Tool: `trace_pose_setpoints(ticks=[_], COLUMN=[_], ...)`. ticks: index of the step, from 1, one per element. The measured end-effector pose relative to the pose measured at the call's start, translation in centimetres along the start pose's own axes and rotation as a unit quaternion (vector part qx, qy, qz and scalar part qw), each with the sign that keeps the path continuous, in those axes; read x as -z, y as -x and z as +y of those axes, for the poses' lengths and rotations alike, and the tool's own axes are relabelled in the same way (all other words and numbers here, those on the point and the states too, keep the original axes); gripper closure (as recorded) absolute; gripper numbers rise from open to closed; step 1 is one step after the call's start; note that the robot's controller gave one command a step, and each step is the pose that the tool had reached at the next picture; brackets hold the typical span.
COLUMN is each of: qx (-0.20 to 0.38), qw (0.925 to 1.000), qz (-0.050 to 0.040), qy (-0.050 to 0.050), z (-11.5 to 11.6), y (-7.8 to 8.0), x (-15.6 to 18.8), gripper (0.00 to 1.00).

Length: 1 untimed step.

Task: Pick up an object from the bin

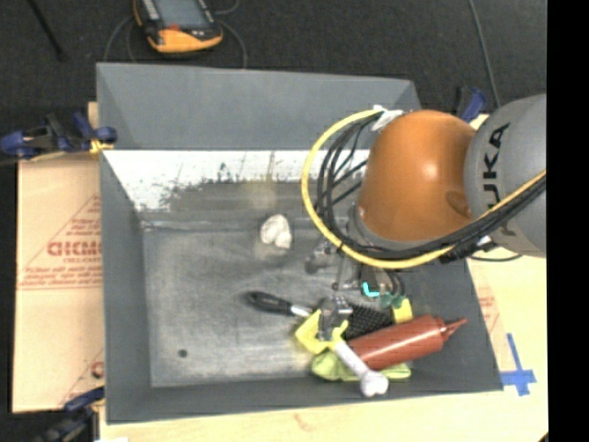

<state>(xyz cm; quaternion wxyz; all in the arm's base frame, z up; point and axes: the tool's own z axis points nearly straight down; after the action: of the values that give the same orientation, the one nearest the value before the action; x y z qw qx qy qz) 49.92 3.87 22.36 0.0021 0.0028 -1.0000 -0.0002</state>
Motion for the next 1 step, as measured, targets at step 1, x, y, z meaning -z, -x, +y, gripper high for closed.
trace_pose_setpoints(ticks=[1], qx=[-0.001], qw=[1.0], qz=[-0.003], qy=[0.0], z=[-0.01], y=[0.08], x=[0.31], gripper=[0.0])
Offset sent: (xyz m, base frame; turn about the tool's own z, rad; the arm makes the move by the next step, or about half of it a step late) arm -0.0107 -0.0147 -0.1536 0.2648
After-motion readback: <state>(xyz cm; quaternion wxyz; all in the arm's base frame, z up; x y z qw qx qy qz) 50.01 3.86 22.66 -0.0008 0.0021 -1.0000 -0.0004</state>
